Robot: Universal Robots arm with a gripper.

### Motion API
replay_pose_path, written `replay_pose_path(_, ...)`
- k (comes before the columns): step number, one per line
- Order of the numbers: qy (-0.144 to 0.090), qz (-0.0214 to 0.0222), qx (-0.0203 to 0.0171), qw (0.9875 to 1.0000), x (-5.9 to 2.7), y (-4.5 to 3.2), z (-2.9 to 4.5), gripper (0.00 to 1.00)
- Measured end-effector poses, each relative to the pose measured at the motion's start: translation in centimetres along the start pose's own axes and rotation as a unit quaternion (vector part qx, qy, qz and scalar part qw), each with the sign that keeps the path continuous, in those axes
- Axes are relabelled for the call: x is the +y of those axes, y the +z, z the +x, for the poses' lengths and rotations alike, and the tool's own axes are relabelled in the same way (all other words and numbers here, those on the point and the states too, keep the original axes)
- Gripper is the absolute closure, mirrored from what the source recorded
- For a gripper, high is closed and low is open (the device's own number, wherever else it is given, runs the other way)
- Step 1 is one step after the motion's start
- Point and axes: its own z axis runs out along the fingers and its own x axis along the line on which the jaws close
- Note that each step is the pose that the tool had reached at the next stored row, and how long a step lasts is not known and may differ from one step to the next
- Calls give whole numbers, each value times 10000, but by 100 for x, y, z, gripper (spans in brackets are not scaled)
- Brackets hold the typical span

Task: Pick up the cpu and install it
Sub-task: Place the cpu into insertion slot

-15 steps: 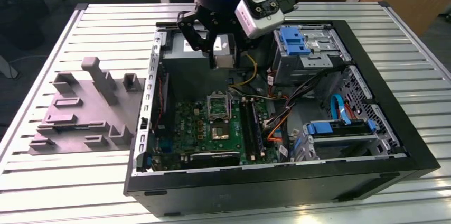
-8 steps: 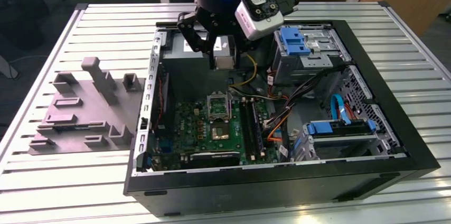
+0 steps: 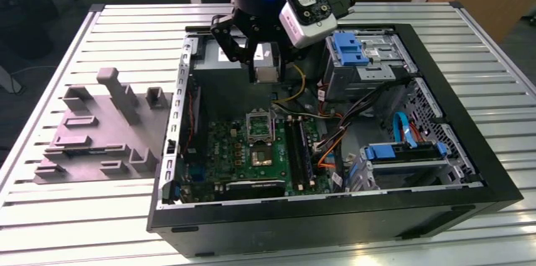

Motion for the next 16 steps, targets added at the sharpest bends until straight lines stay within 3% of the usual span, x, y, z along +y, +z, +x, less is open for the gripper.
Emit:
replay_pose_path(10,-60,-2,0,10000,-30,24,-1,53)
replay_pose_path(16,-62,-4,2,10000,-58,101,0,53)
